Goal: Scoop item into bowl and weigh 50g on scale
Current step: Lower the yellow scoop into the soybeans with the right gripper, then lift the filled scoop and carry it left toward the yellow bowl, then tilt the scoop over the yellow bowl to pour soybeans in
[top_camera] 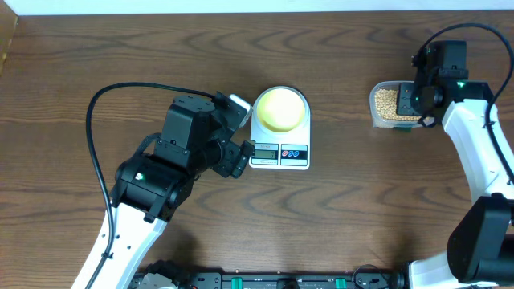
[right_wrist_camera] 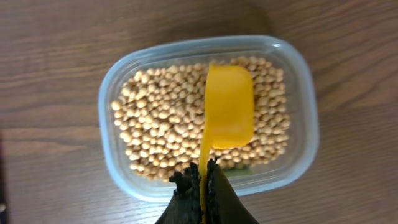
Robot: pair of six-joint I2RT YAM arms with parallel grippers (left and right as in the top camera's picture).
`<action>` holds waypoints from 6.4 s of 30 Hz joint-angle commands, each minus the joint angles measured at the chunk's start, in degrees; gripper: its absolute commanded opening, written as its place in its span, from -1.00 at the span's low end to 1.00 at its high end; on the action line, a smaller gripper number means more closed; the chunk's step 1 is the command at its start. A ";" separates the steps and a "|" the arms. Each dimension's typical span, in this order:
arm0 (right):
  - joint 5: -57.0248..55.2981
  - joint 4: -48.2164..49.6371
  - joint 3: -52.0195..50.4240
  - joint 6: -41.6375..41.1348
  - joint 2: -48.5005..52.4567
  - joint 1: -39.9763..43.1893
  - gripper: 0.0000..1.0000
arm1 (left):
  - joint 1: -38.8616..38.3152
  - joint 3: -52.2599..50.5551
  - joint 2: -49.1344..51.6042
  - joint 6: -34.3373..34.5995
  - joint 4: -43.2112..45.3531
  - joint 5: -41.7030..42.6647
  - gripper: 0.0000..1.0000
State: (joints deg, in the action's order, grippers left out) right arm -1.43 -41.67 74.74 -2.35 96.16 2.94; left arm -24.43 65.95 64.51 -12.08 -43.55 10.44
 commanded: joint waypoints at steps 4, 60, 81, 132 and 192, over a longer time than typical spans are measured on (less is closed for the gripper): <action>5.70 -1.01 -1.38 -1.07 -0.13 -0.02 -0.98 | 0.26 0.04 0.22 -0.57 -0.13 0.70 0.67; 47.34 -4.24 -1.40 -0.11 -0.13 26.18 -0.98 | 0.26 0.04 0.22 -0.57 -0.15 0.70 0.67; 60.96 -6.03 -1.40 3.80 -0.13 33.27 -0.98 | 0.26 0.04 0.22 -0.57 -0.15 0.70 0.67; 71.36 7.26 -1.40 -8.37 -0.13 9.49 -0.97 | 0.26 0.04 0.22 -0.57 -0.15 0.70 0.67; 59.21 21.29 -1.40 -17.64 -0.13 -7.96 -0.98 | 0.26 0.04 0.22 -0.57 -0.15 0.70 0.67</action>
State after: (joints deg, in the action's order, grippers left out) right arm 59.18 -20.49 73.36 -24.10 96.16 -4.08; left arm -24.43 65.95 64.51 -12.10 -43.55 10.46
